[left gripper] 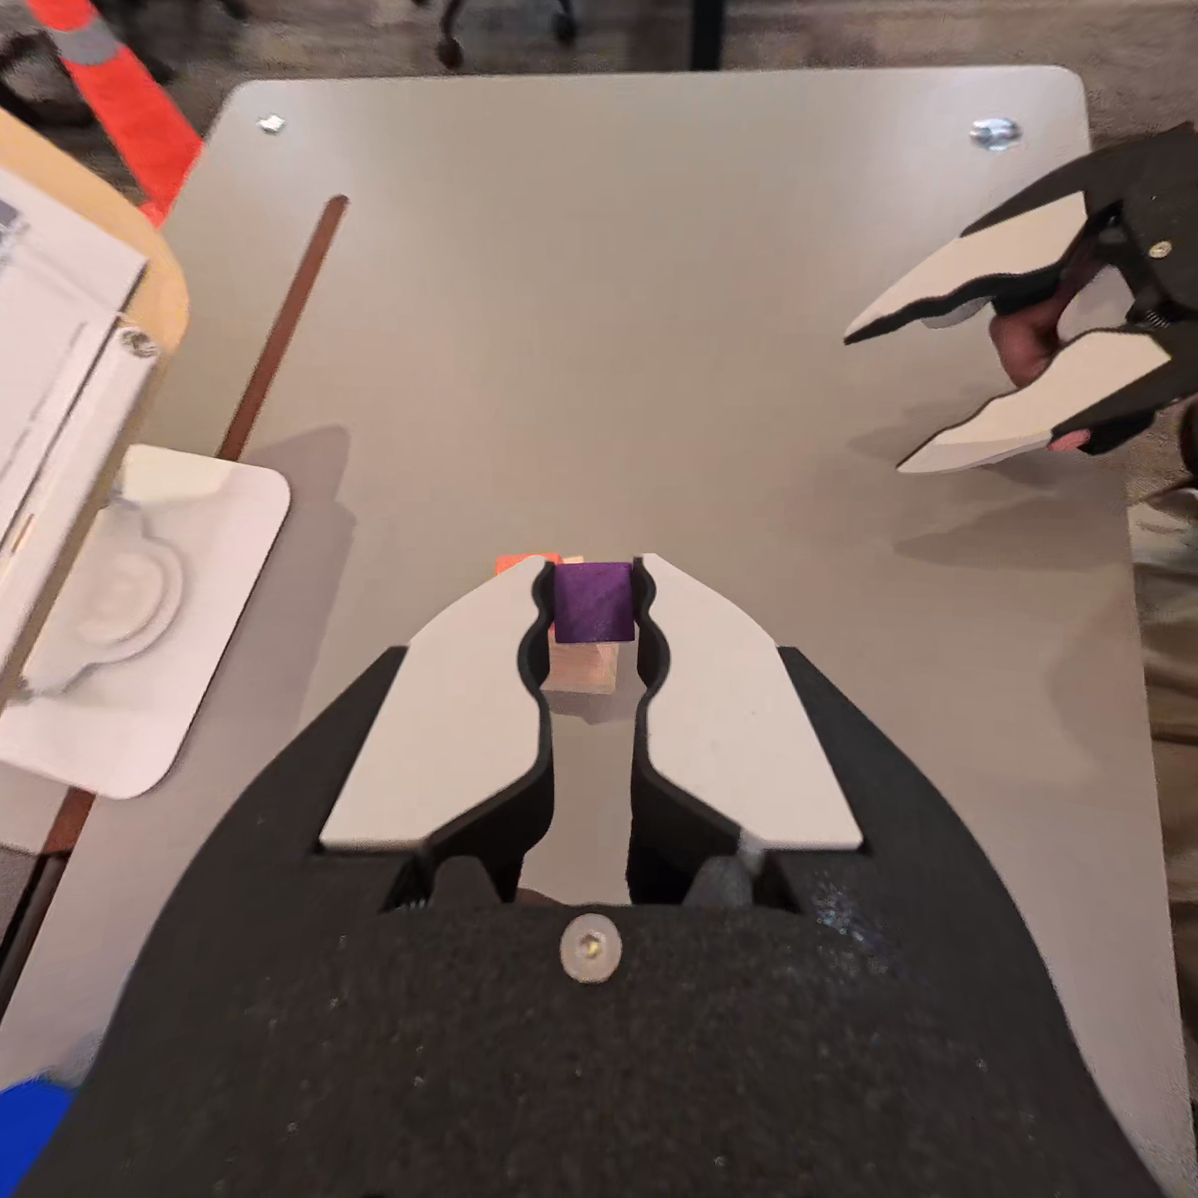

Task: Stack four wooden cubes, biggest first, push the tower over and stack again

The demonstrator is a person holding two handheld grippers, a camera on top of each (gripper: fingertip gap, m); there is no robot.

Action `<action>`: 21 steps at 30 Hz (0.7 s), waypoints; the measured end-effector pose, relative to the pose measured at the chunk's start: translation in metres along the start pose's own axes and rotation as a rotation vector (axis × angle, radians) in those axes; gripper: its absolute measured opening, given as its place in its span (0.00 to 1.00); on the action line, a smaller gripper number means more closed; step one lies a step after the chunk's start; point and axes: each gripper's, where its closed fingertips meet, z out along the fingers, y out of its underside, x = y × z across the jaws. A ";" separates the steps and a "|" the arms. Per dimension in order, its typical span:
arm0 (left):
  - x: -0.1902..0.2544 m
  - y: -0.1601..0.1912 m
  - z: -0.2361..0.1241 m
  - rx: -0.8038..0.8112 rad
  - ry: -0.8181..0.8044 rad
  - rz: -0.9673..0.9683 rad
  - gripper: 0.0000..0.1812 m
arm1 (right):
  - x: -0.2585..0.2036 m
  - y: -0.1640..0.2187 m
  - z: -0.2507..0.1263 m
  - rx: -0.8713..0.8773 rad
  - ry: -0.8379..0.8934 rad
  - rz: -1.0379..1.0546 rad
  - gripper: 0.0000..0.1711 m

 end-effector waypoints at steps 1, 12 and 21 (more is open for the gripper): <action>-0.003 -0.001 0.005 -0.021 0.028 0.003 0.12 | 0.000 0.000 0.000 0.002 -0.001 0.001 0.41; -0.028 0.008 0.034 -0.168 0.153 -0.007 0.12 | 0.004 0.003 0.002 -0.005 -0.010 0.009 0.40; -0.027 0.018 0.043 -0.166 0.188 -0.053 0.12 | 0.006 0.006 0.003 -0.010 -0.014 0.014 0.40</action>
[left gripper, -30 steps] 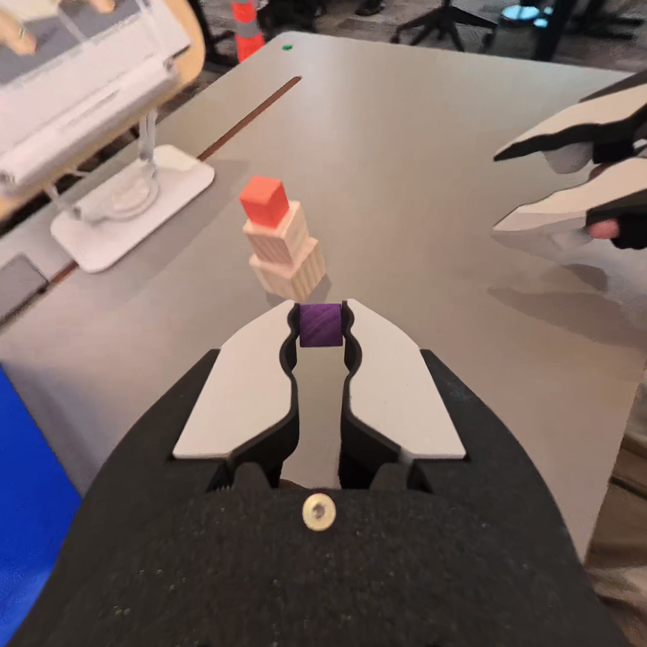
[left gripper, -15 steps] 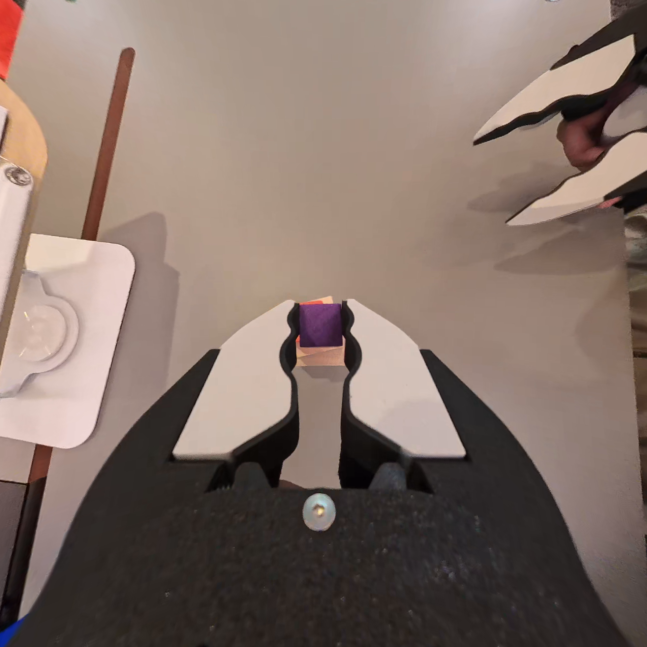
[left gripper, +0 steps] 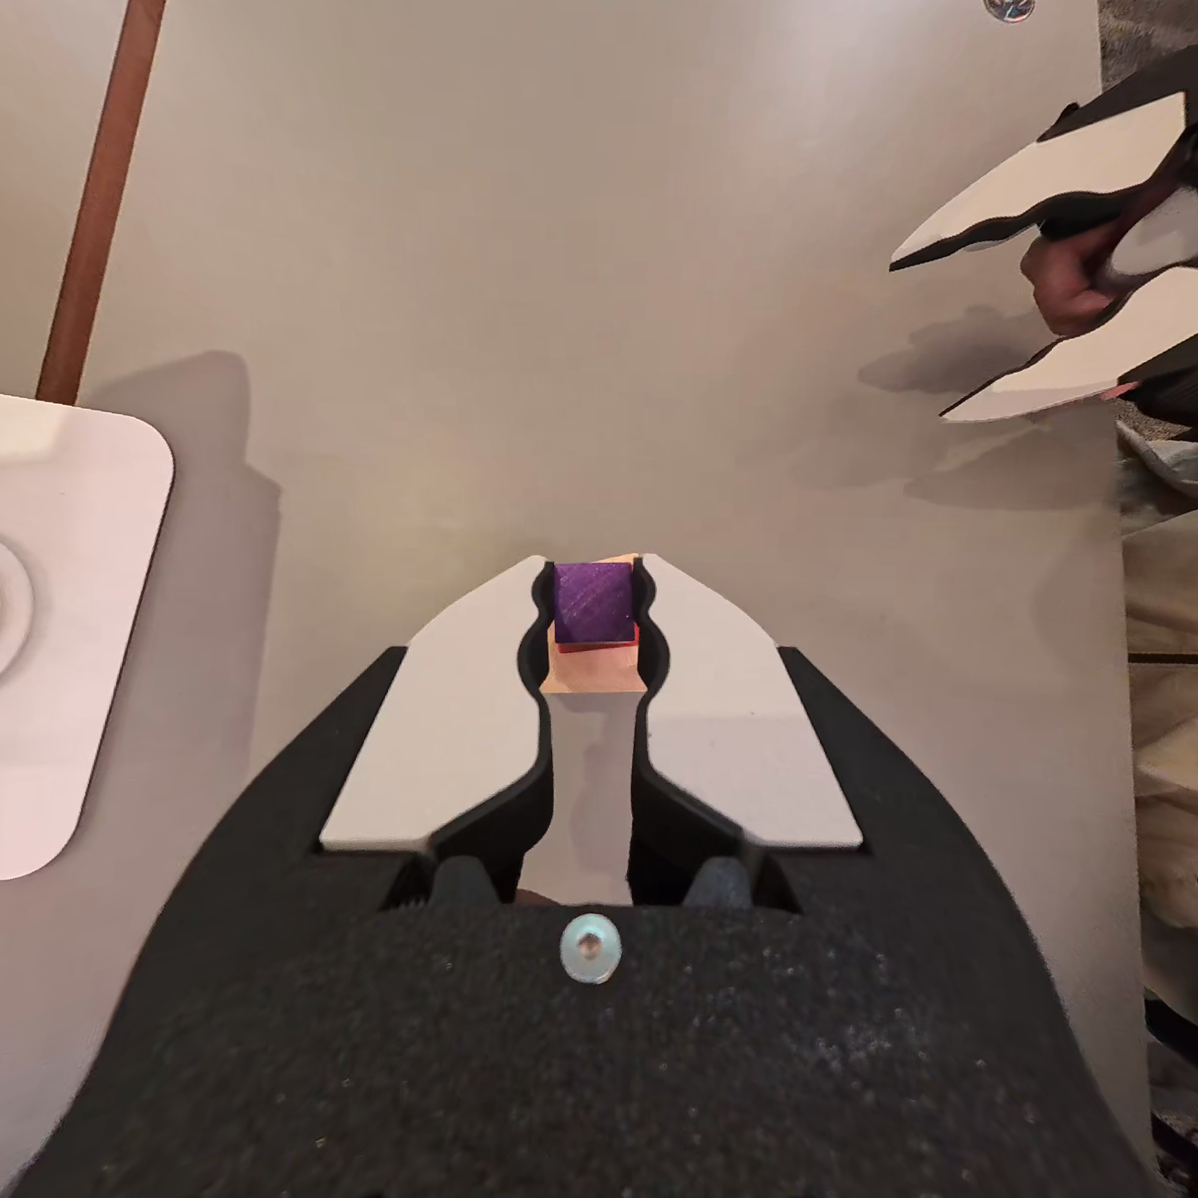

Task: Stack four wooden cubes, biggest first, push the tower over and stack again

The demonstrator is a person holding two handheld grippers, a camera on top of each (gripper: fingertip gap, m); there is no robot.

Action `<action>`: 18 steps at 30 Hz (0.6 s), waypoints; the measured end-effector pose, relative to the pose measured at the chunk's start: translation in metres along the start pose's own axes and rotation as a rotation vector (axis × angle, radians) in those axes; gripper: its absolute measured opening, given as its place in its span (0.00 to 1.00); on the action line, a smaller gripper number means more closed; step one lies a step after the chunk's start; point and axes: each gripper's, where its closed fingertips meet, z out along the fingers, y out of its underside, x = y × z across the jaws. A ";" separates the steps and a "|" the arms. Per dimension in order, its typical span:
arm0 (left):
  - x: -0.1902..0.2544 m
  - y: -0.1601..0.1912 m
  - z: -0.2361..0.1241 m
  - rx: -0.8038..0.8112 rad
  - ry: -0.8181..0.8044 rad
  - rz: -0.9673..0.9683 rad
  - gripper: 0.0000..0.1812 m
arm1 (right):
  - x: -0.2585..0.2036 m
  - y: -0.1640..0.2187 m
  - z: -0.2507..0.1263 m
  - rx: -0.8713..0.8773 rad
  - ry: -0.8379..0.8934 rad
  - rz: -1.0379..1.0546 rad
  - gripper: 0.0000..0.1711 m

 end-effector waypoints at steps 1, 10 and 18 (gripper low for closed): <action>-0.001 0.000 0.000 0.006 -0.003 -0.003 0.12 | 0.000 0.000 0.000 -0.001 -0.001 0.000 0.40; 0.002 0.001 0.003 0.001 0.018 0.003 0.12 | 0.001 0.000 -0.001 -0.004 0.003 -0.002 0.40; 0.000 -0.002 -0.014 0.032 -0.038 -0.015 0.41 | 0.001 -0.001 -0.002 -0.001 0.000 -0.005 0.40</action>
